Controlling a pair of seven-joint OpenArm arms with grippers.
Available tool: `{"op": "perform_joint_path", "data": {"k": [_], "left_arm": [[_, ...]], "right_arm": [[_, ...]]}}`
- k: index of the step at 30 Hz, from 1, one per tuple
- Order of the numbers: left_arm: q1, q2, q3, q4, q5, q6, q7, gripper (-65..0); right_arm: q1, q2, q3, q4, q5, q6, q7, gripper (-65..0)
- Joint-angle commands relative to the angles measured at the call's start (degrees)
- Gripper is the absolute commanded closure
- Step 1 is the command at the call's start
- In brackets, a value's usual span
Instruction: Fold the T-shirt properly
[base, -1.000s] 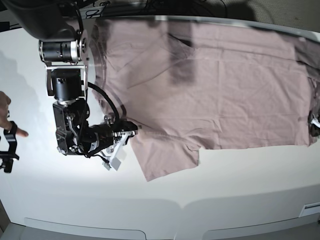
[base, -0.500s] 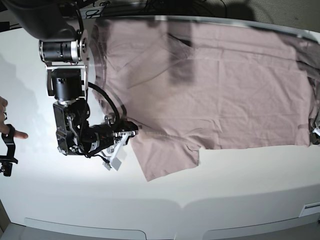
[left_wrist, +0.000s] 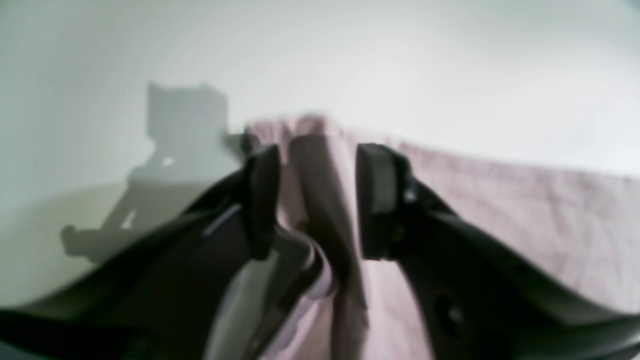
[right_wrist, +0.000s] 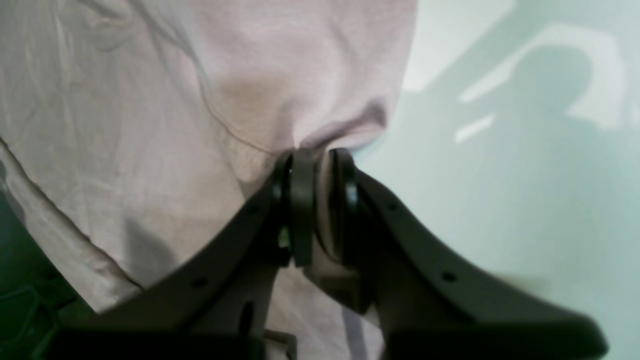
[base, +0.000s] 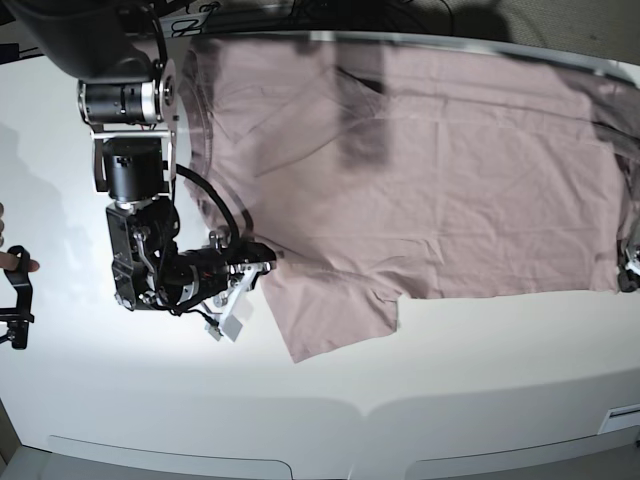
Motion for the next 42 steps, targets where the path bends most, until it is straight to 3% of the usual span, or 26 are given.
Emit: {"op": "perform_joint_path", "data": {"k": [1, 6, 10, 12, 21, 24, 29, 36, 38, 41, 42], "left_arm": [[-1.66, -1.09, -0.07, 0.92, -0.63, -0.24, -0.46, -29.0], [-1.66, -0.68, -0.07, 3.63, 0.24, -0.20, 1.22, -29.8], [-1.62, -0.52, -0.07, 6.45, 9.42, 6.78, 1.16, -29.9], [-1.31, -0.22, -0.07, 6.45, 11.39, 8.13, 1.62, -29.9], [1.01, 2.95, -0.07, 6.49, 11.45, 8.48, 1.22, -29.9], [0.90, 2.95, -0.07, 6.51, 11.52, 9.38, 1.03, -29.9], [1.05, 2.93, -0.07, 6.49, 18.49, 13.11, -0.13, -29.9], [1.05, 2.99, -0.07, 6.51, 16.70, 13.14, -0.28, -29.3], [1.03, 2.99, -0.07, 6.51, 16.68, 13.14, -0.28, -23.7], [1.05, 2.97, -0.07, 6.51, 13.86, 13.14, -0.26, -1.5], [1.03, 2.99, -0.07, 6.49, 12.41, 13.09, -0.22, 0.0]], "right_arm": [[1.92, 0.22, 0.09, 0.96, 0.87, 0.49, 0.26, -8.5], [1.92, -0.02, 0.09, 0.96, 0.85, 0.49, 0.26, -8.5], [1.92, -0.04, 0.09, 0.96, 0.85, 0.49, 0.24, -8.5], [1.92, -0.02, 0.09, 0.96, 0.85, 0.49, 0.24, -8.5], [1.92, -0.02, 0.09, 0.96, 0.79, 0.49, 0.24, -8.5], [1.92, -0.02, 0.09, 0.96, 0.68, 0.49, 0.24, -8.5], [1.92, -0.04, 0.09, 0.96, 0.68, 0.49, 0.24, -8.5], [1.92, -0.02, 0.09, 0.96, 0.68, 0.49, 0.24, -8.5], [1.92, -0.02, 0.09, 0.96, 0.68, 0.49, 0.24, -8.5], [1.92, -0.02, 0.09, 0.96, 0.68, 0.49, 0.24, -8.5], [1.92, -0.02, 0.09, 0.96, 0.68, 0.49, 0.24, -8.5]]}}
